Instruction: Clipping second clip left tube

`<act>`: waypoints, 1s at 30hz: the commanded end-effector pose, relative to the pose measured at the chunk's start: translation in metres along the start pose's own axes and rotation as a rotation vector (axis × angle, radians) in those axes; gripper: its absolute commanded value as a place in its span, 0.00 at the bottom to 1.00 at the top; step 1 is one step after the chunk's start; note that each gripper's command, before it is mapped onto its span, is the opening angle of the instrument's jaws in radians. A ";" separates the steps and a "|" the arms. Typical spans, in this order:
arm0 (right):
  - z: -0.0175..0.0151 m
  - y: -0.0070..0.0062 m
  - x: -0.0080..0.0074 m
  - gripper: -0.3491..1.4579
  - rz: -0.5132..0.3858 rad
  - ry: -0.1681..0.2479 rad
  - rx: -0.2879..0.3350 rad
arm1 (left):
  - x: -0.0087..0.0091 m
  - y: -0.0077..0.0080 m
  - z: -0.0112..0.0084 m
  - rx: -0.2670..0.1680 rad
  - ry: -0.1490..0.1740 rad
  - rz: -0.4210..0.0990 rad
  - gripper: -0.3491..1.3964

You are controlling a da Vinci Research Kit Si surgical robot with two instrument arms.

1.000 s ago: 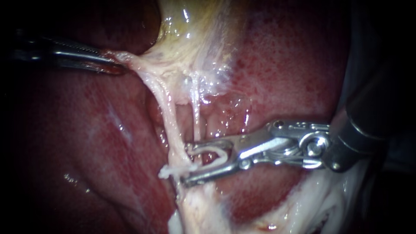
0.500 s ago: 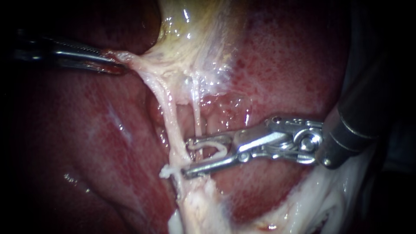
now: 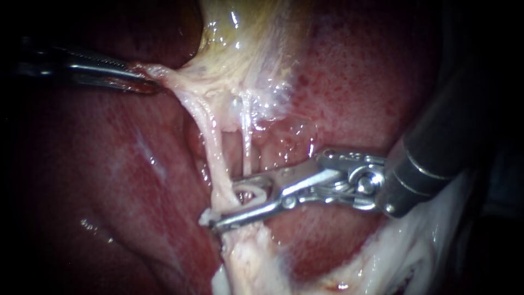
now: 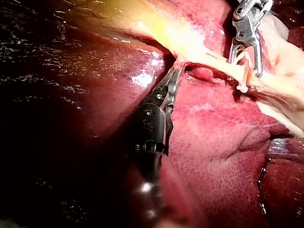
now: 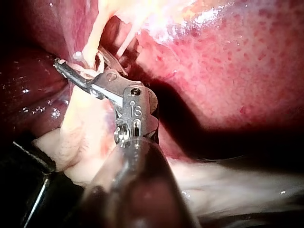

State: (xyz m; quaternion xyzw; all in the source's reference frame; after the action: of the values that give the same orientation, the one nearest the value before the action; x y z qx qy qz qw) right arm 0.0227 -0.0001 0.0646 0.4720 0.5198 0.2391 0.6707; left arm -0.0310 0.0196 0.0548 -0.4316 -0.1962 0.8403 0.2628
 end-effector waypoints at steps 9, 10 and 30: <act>0.0011 -0.0009 0.0006 0.47 0.017 0.038 0.030 | 0.0001 0.0000 0.0001 0.001 0.000 -0.001 0.00; 0.0012 -0.0012 0.0007 0.47 0.023 0.040 0.033 | 0.0001 0.0000 0.0001 0.001 0.000 -0.001 0.00; 0.0016 -0.0045 0.0021 0.23 0.031 0.044 0.164 | 0.0001 0.0000 0.0001 0.000 0.000 -0.001 0.00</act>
State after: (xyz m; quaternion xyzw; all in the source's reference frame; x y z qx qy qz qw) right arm 0.0241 -0.0010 0.0596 0.5280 0.5450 0.2167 0.6142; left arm -0.0311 0.0197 0.0548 -0.4314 -0.1963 0.8403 0.2632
